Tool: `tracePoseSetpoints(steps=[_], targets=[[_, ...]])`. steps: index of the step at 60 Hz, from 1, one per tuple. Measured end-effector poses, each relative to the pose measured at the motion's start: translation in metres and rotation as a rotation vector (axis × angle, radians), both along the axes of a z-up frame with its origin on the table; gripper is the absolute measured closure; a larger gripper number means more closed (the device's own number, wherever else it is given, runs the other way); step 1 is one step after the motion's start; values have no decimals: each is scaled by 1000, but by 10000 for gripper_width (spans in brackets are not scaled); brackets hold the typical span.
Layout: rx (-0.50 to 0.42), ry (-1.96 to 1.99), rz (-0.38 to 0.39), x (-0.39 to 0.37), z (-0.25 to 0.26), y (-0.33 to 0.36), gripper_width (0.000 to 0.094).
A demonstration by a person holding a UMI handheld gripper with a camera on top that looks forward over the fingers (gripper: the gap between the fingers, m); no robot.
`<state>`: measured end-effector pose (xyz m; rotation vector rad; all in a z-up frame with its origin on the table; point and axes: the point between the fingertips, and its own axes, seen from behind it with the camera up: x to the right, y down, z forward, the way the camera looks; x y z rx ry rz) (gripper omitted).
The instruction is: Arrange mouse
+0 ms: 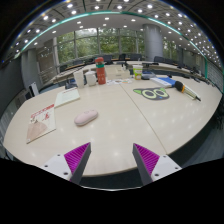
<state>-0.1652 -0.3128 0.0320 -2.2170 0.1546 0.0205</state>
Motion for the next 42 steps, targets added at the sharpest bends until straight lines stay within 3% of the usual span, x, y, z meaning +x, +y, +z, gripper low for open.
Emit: tracePoseSetpoints(steps=[16, 42], targets=[[46, -1, 115, -91, -19, 112, 79], [11, -62, 174, -122, -43, 203, 123]])
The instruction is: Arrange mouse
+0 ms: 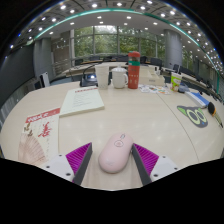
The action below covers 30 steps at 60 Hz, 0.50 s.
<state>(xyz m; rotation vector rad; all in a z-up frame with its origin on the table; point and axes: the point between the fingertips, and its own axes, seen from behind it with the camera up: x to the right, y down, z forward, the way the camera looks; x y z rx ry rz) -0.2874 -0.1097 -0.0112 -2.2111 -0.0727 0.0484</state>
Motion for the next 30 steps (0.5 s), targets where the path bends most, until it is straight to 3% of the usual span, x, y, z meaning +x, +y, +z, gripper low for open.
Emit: tracePoseSetpoints(steps=[10, 30], targets=[[-2, -35, 11, 0, -2, 15, 410], [-39, -33, 65, -3, -2, 19, 609]])
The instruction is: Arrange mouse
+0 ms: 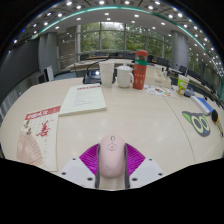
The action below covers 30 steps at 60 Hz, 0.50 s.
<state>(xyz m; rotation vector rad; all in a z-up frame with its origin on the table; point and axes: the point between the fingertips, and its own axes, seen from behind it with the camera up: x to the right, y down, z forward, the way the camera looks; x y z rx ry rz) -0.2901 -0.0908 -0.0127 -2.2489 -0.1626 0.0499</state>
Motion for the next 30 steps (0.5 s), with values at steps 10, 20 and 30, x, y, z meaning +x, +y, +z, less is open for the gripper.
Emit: tracePoseSetpoints(steps=[10, 20, 30], targets=[[44, 57, 26, 12, 45, 9, 620], [178, 156, 39, 75, 148, 38, 621], [266, 166, -11, 205, 209, 81, 621]])
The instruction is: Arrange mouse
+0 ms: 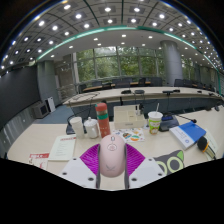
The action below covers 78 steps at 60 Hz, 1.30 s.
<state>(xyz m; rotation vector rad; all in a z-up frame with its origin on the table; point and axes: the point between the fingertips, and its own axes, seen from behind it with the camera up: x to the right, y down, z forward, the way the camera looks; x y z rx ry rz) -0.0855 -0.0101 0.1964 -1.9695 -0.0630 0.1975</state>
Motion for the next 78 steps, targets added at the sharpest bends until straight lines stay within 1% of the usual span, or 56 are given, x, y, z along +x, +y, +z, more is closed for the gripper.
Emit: tracePoseSetpoints(steps=[5, 9, 13, 19, 24, 27, 29, 37, 39, 40, 42, 44, 45, 47, 50, 58, 71, 78], targets=[[-17, -15, -44, 68, -12, 22, 622], [-60, -40, -78, 120, -40, 37, 622], [-97, -55, -95, 161, -72, 45, 623], [-155, -86, -99, 201, -121, 53, 622], [-201, -93, -86, 211, -155, 55, 622], [-213, -87, -76, 215, -170, 55, 617], [-220, -83, -75, 217, -178, 56, 596], [-284, -61, -78, 218, -205, 48, 459], [-271, -62, -74, 217, -201, 47, 431], [-272, -66, -77, 217, -200, 46, 389], [-274, -71, -76, 217, -198, 43, 257], [-277, -73, -69, 215, -194, 38, 91], [-278, -75, -72, 216, -191, 36, 64], [-276, -79, -78, 216, -185, 31, 96], [-270, -86, -88, 215, -171, 21, 81], [-235, -122, -125, 212, -122, -19, 83], [-197, -156, -170, 189, -41, -120, 85], [-169, -180, -188, 175, -9, -178, 81]])
